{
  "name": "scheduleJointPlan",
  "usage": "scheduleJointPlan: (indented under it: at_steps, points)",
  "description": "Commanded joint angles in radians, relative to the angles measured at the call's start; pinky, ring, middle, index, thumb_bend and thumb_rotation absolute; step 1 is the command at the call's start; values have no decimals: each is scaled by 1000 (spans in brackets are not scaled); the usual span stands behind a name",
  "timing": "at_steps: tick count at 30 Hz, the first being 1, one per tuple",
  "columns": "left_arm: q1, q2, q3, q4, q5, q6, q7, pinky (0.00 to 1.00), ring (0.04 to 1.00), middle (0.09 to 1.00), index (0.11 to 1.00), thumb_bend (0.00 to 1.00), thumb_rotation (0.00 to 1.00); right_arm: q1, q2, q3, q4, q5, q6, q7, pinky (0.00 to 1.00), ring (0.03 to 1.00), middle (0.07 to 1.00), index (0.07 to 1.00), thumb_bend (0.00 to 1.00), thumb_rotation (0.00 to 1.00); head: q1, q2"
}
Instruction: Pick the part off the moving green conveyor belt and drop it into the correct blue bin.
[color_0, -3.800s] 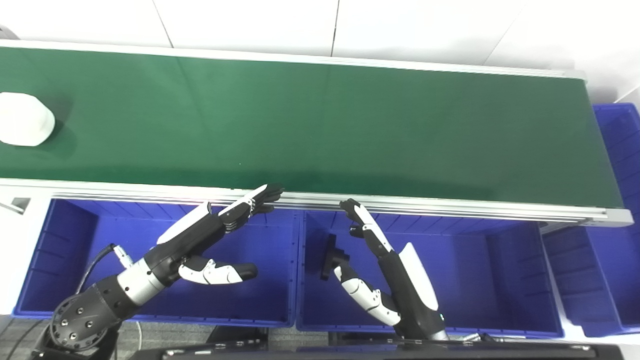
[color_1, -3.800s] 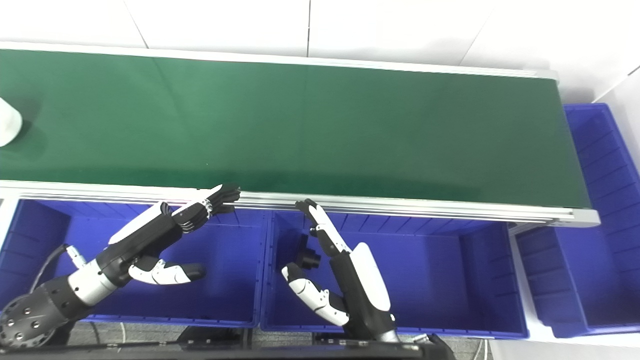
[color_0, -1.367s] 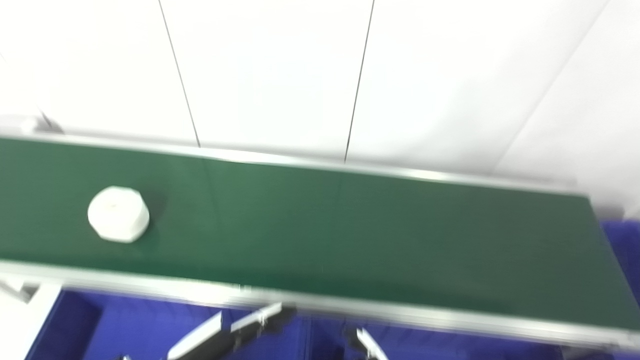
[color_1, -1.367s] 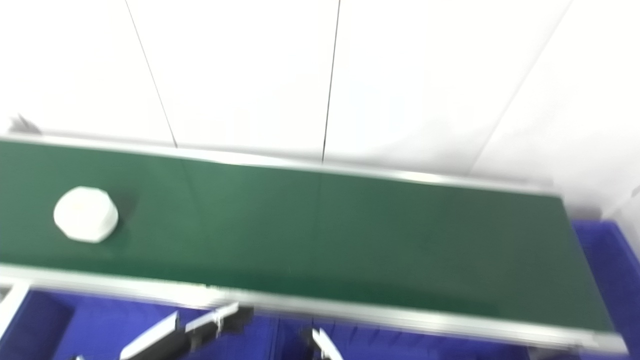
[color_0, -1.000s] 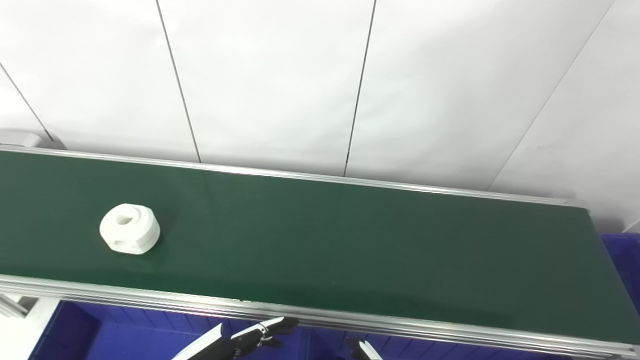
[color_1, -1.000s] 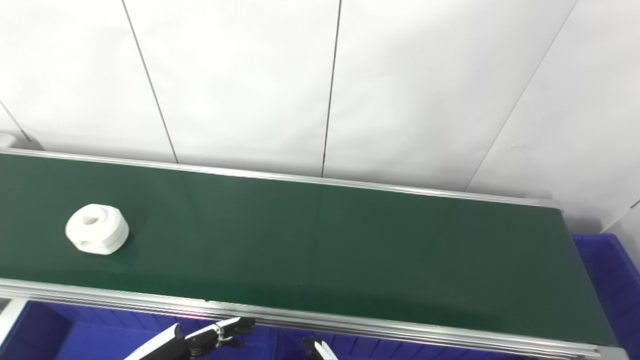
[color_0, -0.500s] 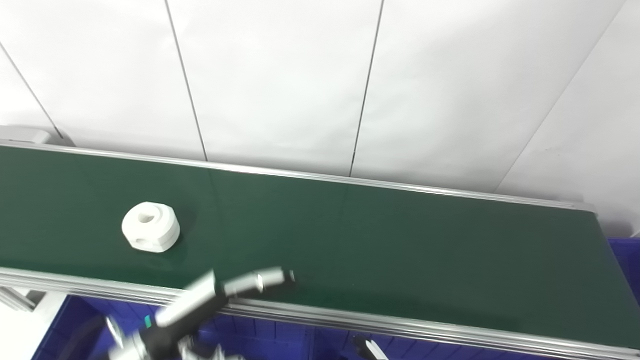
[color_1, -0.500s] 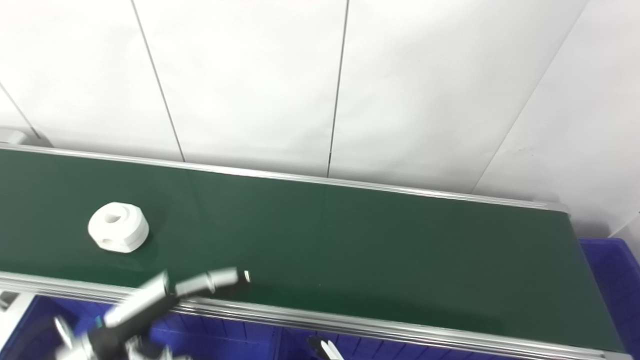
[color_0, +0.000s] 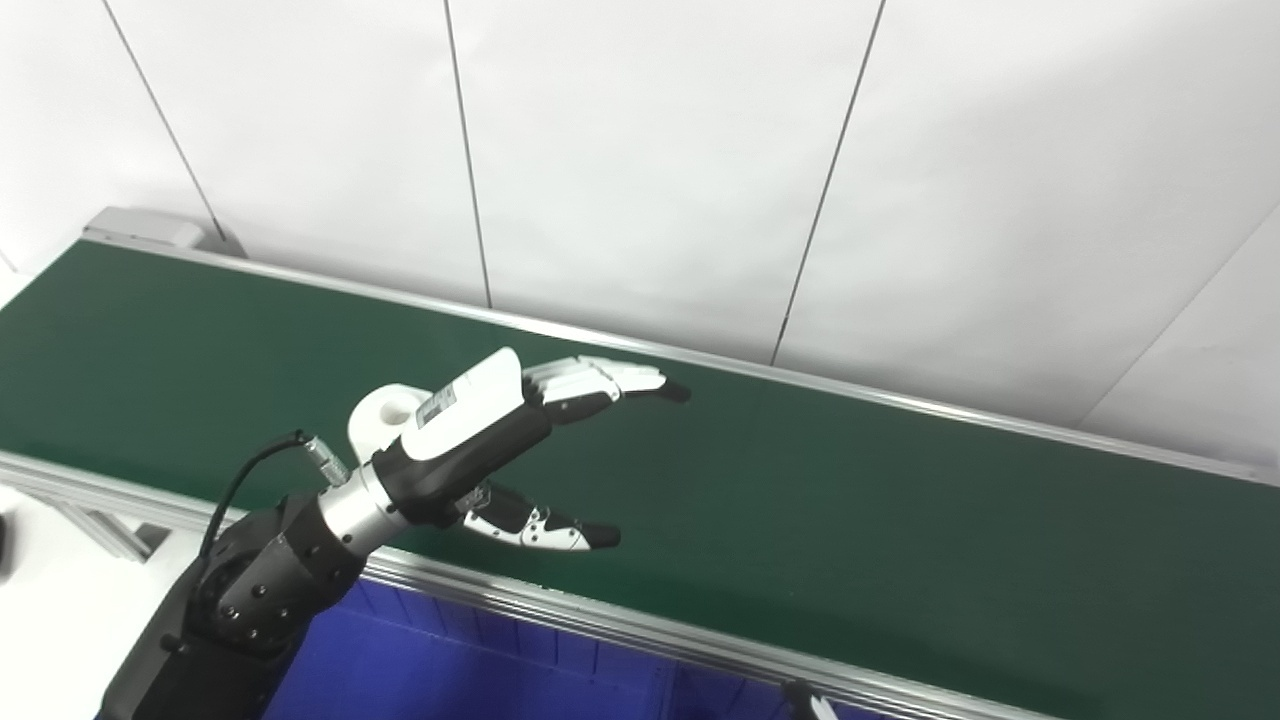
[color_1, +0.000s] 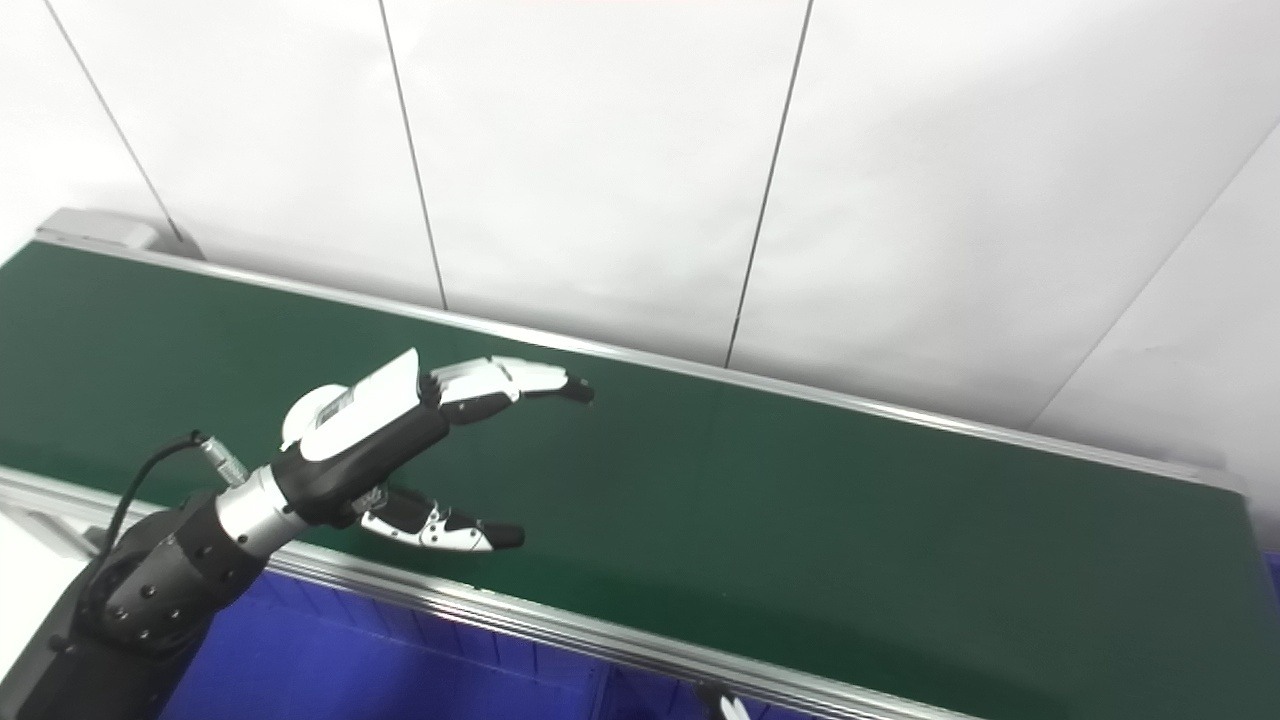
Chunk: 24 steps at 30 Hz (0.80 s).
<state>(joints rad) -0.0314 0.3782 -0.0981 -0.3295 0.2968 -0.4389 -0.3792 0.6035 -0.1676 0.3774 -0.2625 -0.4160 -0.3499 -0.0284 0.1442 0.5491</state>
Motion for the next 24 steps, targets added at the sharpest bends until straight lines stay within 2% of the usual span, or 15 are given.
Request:
scheduleJointPlan:
  at_steps: [1, 6, 9, 12, 16, 21, 24]
  points:
    - [-34, 5, 13, -33, 18, -14, 36, 831, 855, 876, 875, 501, 51, 14, -4, 2, -21, 7, -55, 1, 827, 927, 971, 949, 144, 454, 1, 1]
    - [-78, 24, 48, -13, 82, 11, 41, 876, 888, 900, 896, 554, 108, 13, 0, 2, -22, 2, -49, 2, 836, 929, 970, 946, 131, 455, -3, 2]
    - [-113, 41, 61, -4, 137, 70, 17, 917, 912, 921, 920, 666, 273, 13, -4, 0, -21, 0, -51, 2, 835, 929, 971, 948, 125, 487, 0, 5]
    - [-167, 77, 63, 64, 164, 97, 11, 890, 897, 909, 908, 735, 381, 11, -4, -3, -10, 2, -60, -3, 834, 926, 969, 946, 120, 492, -5, 5]
    - [-223, 125, 73, 170, 166, 81, 31, 861, 879, 893, 897, 767, 409, 10, -6, -5, -11, -2, -58, -4, 829, 925, 969, 946, 116, 493, -6, 7]
    - [-261, 159, 78, 269, 167, 59, 63, 806, 865, 882, 884, 784, 436, 5, -9, -5, -12, 5, -65, 0, 838, 930, 970, 945, 102, 497, -8, 12]
    - [-272, 171, 74, 321, 149, 57, 68, 814, 863, 869, 862, 830, 401, 4, -9, -6, -12, 3, -68, -3, 836, 926, 965, 938, 104, 493, -11, 15]
